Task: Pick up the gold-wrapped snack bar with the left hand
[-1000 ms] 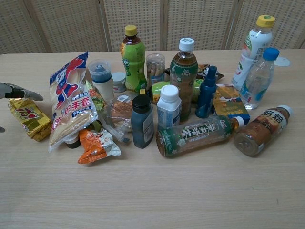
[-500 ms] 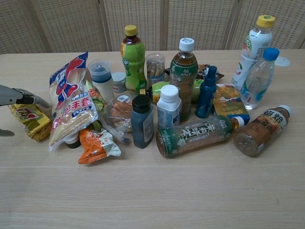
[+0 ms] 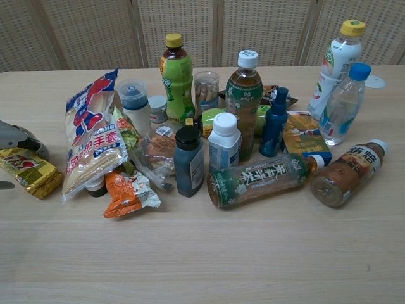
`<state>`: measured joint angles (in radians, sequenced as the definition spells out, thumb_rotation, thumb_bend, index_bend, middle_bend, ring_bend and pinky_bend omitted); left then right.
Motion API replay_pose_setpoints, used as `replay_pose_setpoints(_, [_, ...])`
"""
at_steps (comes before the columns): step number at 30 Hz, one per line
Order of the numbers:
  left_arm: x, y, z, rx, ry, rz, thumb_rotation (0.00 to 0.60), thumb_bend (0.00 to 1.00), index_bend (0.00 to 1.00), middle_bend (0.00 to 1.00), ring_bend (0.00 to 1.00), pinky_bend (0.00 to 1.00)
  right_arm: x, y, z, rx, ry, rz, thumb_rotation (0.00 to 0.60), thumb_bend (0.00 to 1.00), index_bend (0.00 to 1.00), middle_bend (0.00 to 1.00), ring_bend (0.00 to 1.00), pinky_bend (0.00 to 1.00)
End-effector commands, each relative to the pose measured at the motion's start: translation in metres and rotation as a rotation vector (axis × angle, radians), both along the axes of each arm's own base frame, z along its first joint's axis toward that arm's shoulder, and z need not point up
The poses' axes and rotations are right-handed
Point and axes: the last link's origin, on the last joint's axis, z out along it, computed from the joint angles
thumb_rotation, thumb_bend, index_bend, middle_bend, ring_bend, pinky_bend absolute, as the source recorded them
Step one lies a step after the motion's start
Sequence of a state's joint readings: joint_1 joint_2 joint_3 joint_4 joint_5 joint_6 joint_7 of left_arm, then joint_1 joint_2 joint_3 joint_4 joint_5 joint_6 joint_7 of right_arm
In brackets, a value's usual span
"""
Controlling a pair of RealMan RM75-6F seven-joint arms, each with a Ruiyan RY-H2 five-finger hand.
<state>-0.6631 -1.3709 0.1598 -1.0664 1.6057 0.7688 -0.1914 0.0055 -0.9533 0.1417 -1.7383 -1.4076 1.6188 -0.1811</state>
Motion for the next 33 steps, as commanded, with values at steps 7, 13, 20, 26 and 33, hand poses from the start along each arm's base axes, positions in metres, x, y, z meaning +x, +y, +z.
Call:
replay_pose_setpoints(7, [0.000,-0.003,0.000,0.067,-0.052,-0.021,0.600,0.33,0.57,0.55,0.52,0.41,0.001,0.003,0.003,-0.010,-0.003,0.006,0.487,0.03,0.00,0.00,0.00,0.00])
replay_pose_setpoints(13, [-0.003,-0.004,0.009,0.115,-0.102,-0.002,0.600,0.33,0.67,0.66,0.62,0.52,0.002,0.003,0.003,-0.009,-0.007,0.012,0.488,0.02,0.00,0.00,0.00,0.00])
replay_pose_setpoints(20, [0.011,0.000,0.051,0.221,-0.224,0.010,0.600,0.33,0.66,0.65,0.63,0.53,-0.001,0.001,-0.001,0.008,-0.023,0.010,0.484,0.02,0.00,0.00,0.00,0.00])
replay_pose_setpoints(26, [0.033,0.010,0.099,0.333,-0.294,-0.024,0.600,0.32,0.65,0.65,0.62,0.52,-0.004,-0.004,-0.008,0.035,-0.030,0.010,0.485,0.02,0.00,0.00,0.00,0.00])
replay_pose_setpoints(33, [0.067,0.024,0.155,0.473,-0.400,-0.082,0.600,0.32,0.64,0.64,0.62,0.52,-0.003,-0.012,-0.015,0.064,-0.035,0.024,0.485,0.02,0.00,0.00,0.00,0.00])
